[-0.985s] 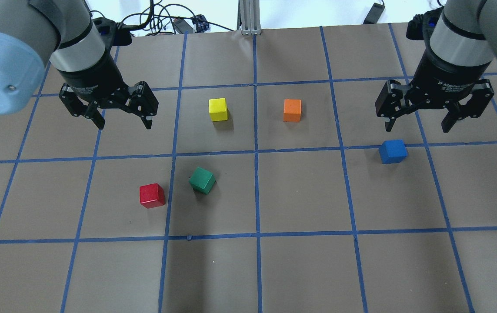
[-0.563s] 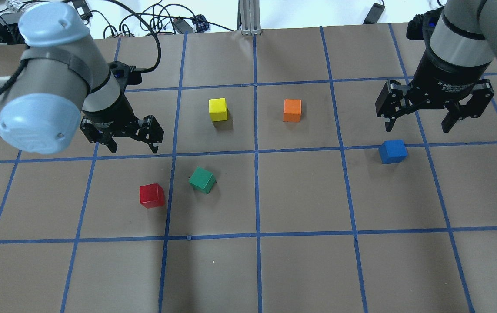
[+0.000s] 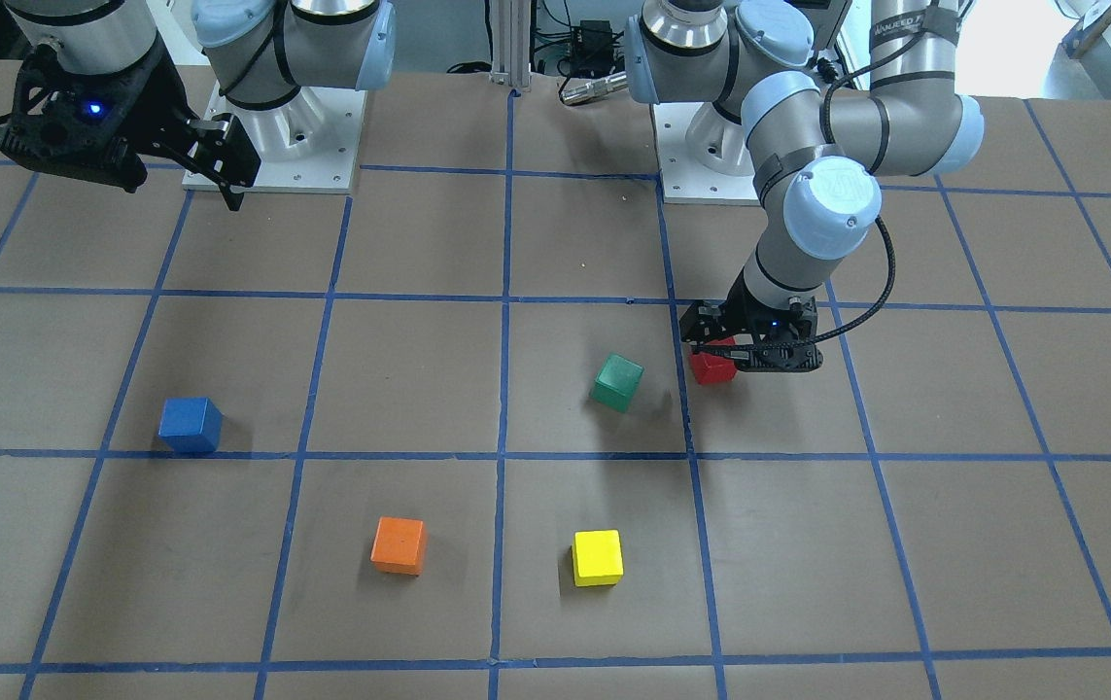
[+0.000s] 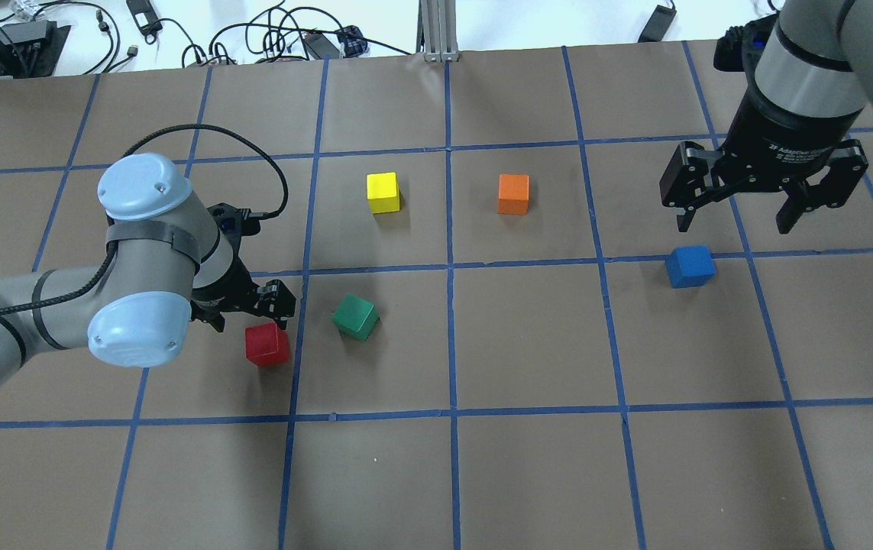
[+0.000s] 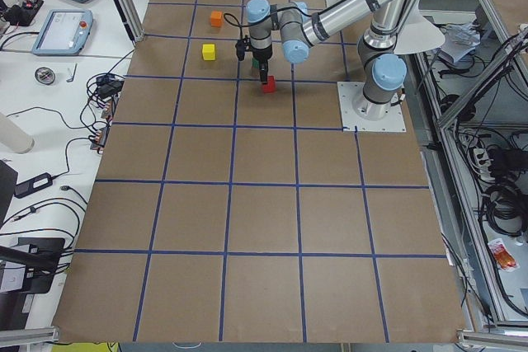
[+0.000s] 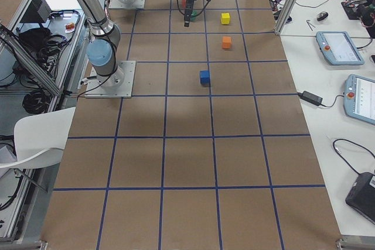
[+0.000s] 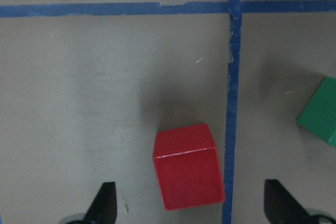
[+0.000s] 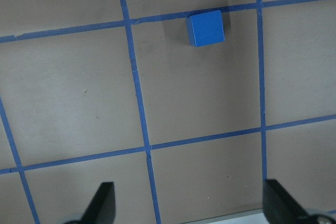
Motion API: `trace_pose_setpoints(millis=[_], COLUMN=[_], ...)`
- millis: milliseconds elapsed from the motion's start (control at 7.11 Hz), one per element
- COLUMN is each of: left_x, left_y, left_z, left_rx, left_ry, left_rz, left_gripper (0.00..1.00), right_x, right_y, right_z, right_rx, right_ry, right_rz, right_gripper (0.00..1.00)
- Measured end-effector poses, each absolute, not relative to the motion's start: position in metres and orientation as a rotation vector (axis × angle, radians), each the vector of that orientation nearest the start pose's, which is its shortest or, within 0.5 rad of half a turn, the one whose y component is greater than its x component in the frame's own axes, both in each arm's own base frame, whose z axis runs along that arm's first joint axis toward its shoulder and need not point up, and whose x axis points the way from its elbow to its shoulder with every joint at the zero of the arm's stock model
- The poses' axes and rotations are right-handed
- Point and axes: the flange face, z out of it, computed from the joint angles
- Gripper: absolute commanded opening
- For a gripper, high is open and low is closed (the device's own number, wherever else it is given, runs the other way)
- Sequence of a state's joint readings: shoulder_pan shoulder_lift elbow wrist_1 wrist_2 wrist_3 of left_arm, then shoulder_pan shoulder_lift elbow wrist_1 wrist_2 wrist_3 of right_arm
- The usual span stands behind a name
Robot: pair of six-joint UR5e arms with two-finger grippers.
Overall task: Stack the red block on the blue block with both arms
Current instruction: 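Lower the left gripper over the red cube and close on it, then carry the red cube with the left gripper toward the orange cube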
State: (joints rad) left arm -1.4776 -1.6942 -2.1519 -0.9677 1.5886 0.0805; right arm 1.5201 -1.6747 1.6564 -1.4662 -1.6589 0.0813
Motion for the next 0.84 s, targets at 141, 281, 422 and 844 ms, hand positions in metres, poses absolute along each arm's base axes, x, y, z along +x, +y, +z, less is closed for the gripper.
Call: trace_pose_setpoints(millis=[141,281,422,844], left_x=[-0.09,-0.09,-0.09,-0.091], left_y=[-0.449,-0.446,-0.444,-0.443], left_z=[0.208,0.196,0.188,0.189], left_rx=[-0.027,-0.031,-0.031,-0.004], left_ry=[3.129,3.129,3.128,3.123], left_rz=[0.173,0.2,0.224,0.216], left_gripper=[0.95,0.7,0.27,0.0], right_x=[0.102,0.102,0.102,0.102], right_y=[-0.444,-0.444,-0.444,-0.442], right_z=[0.485,0.485,0.484,0.479], right_rx=[0.207,0.207,0.206,0.208], right_ry=[3.222,3.222,3.222,3.222], right_rz=[0.139,0.139,0.143,0.156], right_gripper=[1.0,1.0,1.0,1.0])
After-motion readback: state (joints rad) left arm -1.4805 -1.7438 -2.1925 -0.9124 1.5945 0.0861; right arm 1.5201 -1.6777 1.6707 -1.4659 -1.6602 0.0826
